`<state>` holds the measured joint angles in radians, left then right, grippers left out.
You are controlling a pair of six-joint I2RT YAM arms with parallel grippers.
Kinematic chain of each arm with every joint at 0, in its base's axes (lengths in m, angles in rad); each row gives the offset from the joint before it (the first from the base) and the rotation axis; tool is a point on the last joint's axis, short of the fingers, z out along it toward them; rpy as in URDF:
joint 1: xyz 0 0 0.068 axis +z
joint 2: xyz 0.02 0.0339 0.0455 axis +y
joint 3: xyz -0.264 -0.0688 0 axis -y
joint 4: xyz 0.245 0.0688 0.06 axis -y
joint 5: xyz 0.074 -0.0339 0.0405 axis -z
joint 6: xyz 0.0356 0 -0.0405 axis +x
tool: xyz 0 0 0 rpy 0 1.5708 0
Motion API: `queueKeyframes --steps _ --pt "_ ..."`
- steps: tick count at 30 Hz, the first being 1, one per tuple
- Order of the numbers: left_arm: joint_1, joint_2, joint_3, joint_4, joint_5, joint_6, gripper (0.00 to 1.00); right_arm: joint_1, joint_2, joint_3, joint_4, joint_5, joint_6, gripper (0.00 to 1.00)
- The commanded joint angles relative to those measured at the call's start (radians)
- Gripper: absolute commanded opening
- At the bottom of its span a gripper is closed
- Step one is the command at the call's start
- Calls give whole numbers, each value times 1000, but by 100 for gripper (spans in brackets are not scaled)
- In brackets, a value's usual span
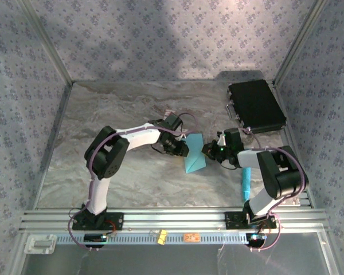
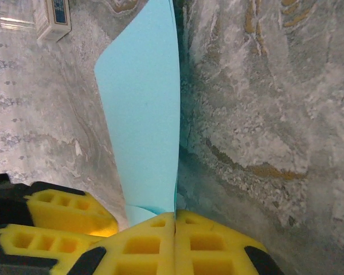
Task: Fold a paper plane with a square sheet of paper (pick it up from the middle)
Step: Turn over the paper at the center of the table.
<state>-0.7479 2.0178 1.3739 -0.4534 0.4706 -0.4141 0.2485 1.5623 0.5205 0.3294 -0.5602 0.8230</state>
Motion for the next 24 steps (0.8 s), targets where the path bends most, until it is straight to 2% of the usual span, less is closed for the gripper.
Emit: queueKeyframes --steps 1,11,17,20,22,24 --pt "0 -116 -45 -33 -56 -27 26 6 -98 21 -126 56 -77 3" --pt "8 -336 -226 20 -196 -131 32 87 -341 90 -496 311 -225 3" --pt "33 -437 -299 46 -245 -184 34 198 -400 169 -641 497 -330 2" --pt "61 -516 -353 48 -254 -195 37 264 -393 228 -733 655 -330 2" --pt "100 -574 -394 49 -253 -199 39 329 -392 257 -791 812 -283 2" --pt "153 -620 -433 46 -233 -206 40 374 -384 287 -840 916 -264 2"
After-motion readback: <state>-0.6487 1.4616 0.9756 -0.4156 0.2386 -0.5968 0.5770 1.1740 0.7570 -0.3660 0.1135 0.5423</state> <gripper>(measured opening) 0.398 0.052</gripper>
